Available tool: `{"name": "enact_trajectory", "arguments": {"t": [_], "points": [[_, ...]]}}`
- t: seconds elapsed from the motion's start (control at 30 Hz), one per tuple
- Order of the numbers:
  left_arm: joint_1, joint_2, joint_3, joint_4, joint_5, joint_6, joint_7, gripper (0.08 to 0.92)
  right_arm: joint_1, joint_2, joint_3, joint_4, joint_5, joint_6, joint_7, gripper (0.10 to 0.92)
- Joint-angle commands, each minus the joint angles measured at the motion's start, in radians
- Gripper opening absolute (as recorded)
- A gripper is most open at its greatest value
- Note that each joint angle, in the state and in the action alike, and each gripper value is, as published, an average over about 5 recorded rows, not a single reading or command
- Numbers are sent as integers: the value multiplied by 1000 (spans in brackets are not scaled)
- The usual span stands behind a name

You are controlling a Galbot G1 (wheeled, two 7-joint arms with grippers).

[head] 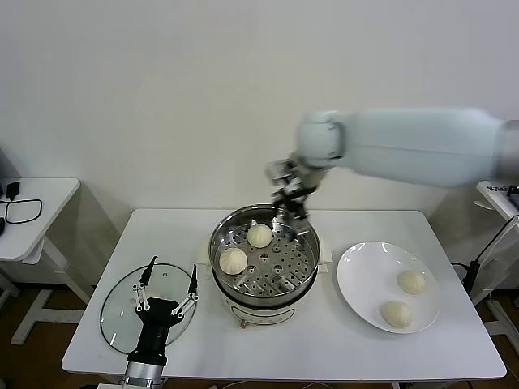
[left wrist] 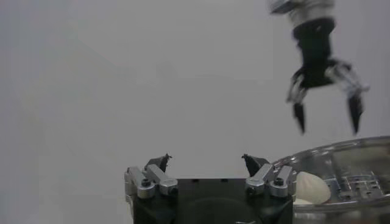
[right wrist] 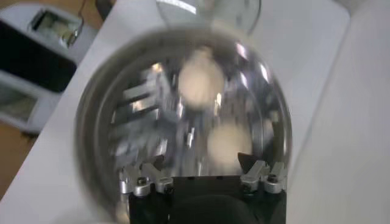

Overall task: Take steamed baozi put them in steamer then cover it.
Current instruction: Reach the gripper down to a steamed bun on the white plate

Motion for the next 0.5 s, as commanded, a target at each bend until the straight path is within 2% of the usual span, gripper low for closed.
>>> {"name": "enact_trajectory", "arguments": {"t": [0.03, 0.23, 0.5], "points": [[3, -2, 4, -9, 6, 4, 2, 823, 20, -431, -49, 19, -264, 150, -224, 823], [8, -10, 4, -10, 9, 7, 4, 823, -247, -541, 97, -43, -376, 211, -222, 823], [14, -19, -4, 0, 11, 8, 4, 823, -556, -555, 292, -74, -447, 233, -229, 823]]}}
